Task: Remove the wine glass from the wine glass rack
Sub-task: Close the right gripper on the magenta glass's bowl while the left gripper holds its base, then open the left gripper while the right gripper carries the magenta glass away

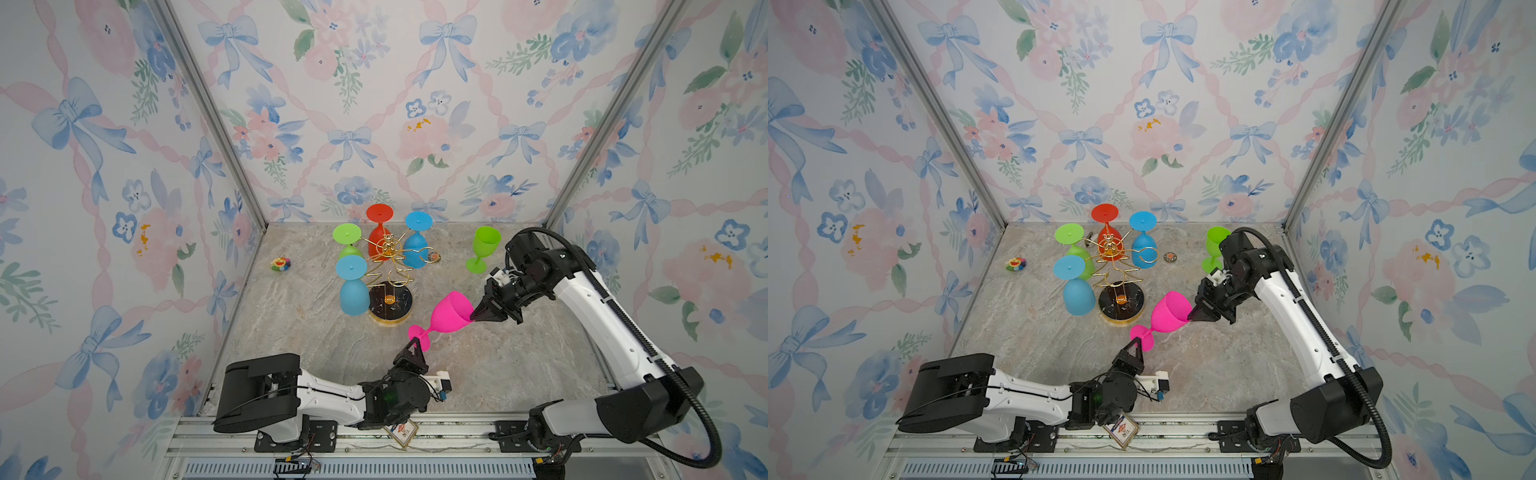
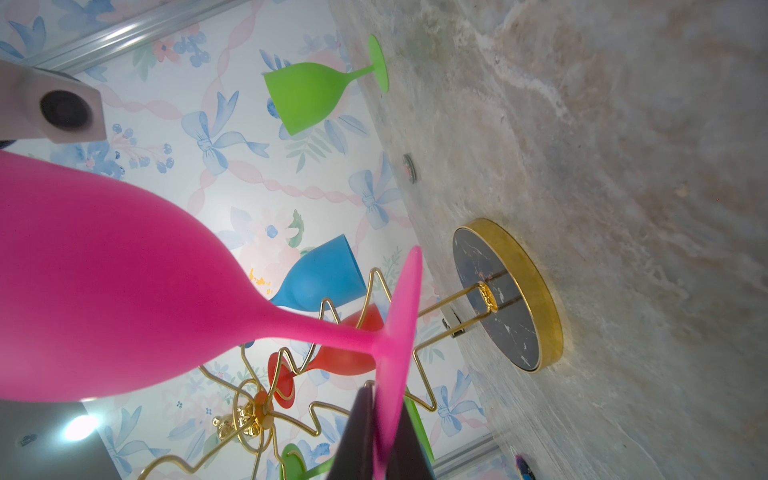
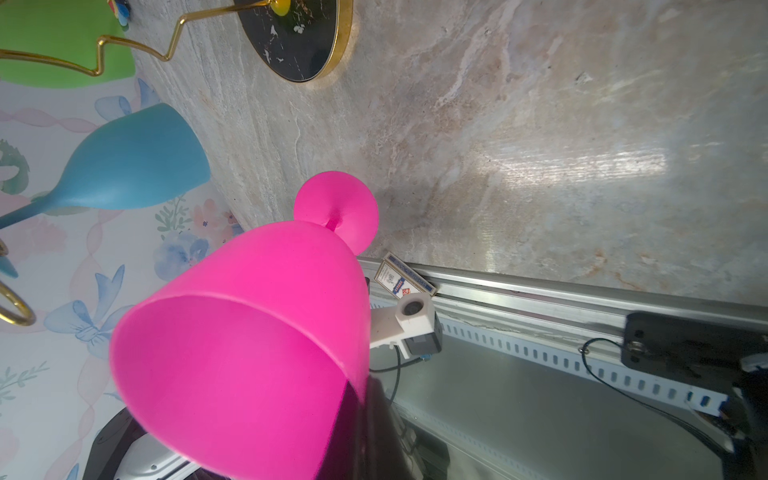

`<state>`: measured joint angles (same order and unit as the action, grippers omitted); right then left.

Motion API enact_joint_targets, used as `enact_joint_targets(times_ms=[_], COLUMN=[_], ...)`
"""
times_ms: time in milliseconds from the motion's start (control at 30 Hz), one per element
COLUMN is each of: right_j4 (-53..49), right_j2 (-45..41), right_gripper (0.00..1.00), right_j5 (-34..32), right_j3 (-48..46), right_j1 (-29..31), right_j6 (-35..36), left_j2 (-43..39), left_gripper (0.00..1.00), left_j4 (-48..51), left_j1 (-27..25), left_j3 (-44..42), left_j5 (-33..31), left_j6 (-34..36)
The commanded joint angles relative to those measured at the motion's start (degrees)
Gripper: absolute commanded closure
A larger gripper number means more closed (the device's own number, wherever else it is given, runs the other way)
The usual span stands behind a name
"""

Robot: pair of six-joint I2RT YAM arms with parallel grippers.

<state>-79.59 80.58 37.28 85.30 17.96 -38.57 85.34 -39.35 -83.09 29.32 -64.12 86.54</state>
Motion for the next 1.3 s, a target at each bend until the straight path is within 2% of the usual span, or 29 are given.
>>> enact_joint_targets(times_ms=[0,67,233,400,533,700,900,967,1033,1133,1267], right_j4=[-0.86,-0.59,3.27,5.80,10.09,7.88,7.96,7.71,7.11,6.26,3.82], right_j2=[-1.25,-2.18,-6.88,-9.05,-10.73,-10.88,-11.69,-10.35,-9.35,-8.09,-4.40], right_gripper=[1.00,1.00,1.00,1.00,1.00,1.00,1.00,1.00,1.00,1.00,1.00], right_j5=[1.91,1.07,-0.58,-5.17,-9.03,-15.07,-23.76,-24.32,-27.94,-32.43,-37.76], right_j3=[-0.56,-0.78,-4.75,-5.42,-5.67,-3.53,-1.44,-0.64,0.04,1.52,7.52], right_j1=[-0.70,-1.61,-3.49,-4.39,-5.09,-7.33,-10.15,-10.52,-10.49,-10.81,-12.17], right_j6=[0.76,0.43,-2.71,-2.83,-3.89,0.87,7.67,11.78,14.94,18.88,23.96], left_j2=[-0.87,-1.10,-1.58,-2.16,-2.96,-5.71,-9.12,-9.31,-9.26,-10.28,-13.75], left_gripper=[0.86,0.78,0.74,0.65,0.45,0.26,0.11,0.09,0.09,0.06,0.04], left_j4=[-2.98,-2.92,-2.91,-2.83,-2.64,-1.95,3.30,8.95,15.11,25.93,29.33], left_j1=[-0.14,-0.16,-0.14,-0.23,-0.32,-1.08,-1.73,-1.72,-1.72,-1.72,-1.73], left_j3=[0.56,0.22,-0.15,0.93,0.89,1.47,4.86,7.77,11.83,17.42,20.61], left_j5=[0.29,0.48,1.16,1.05,1.44,1.87,1.59,0.62,-0.51,1.10,3.73], left_j6=[-1.35,-1.75,-2.83,-5.33,-8.71,-13.99,-23.62,-28.42,-33.40,-43.35,-50.53])
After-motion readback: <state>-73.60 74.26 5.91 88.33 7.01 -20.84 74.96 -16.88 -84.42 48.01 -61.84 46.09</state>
